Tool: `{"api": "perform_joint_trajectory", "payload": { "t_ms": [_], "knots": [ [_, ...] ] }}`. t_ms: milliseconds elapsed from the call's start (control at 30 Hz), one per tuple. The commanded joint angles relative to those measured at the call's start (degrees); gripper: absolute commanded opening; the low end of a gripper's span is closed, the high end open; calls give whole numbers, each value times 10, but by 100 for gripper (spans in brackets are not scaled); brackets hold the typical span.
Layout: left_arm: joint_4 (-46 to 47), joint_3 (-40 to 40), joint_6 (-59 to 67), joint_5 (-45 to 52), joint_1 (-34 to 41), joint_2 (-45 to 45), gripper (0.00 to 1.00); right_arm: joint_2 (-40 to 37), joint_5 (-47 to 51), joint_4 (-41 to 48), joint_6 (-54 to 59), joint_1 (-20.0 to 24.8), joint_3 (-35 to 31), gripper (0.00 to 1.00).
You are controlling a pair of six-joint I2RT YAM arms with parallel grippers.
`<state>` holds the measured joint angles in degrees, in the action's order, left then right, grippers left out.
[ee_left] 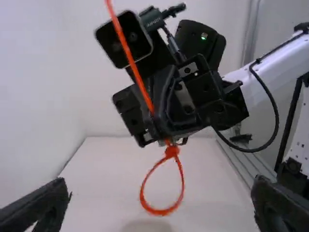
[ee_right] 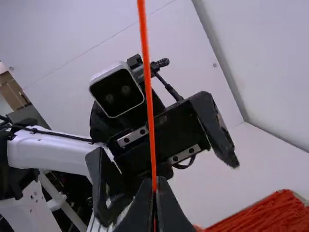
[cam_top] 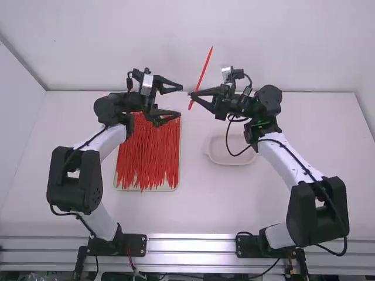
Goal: Fasten the cable tie
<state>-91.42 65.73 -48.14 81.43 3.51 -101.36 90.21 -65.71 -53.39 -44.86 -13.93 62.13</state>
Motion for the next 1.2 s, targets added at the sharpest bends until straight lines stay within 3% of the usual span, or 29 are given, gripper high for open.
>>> {"api": "perform_joint_trajectory", "payload": {
  "t_ms": [0,100,267,333,467,500,733,1167],
  "knots": [
    [-5,18,-45,-14,-20,7,99,-2,-7,-4,-3,9,-3,0],
    [36,35,-78,-8,-40,7,99,-2,-5,-3,-1,23,-3,0],
    [188,78,-72,23,-64,7,99,-2,-7,2,6,57,-3,0],
    [294,100,-42,45,-71,7,99,-2,-7,14,10,76,-3,0],
    [373,110,-7,46,-74,7,99,-2,-6,21,14,92,-3,0],
    [428,114,24,45,-77,7,99,-2,-2,30,14,104,-3,0],
    [551,115,113,44,-80,7,99,-2,17,106,67,146,-3,0],
    [921,115,327,-156,-80,7,99,-2,18,254,177,178,-3,0]
  ]
}}
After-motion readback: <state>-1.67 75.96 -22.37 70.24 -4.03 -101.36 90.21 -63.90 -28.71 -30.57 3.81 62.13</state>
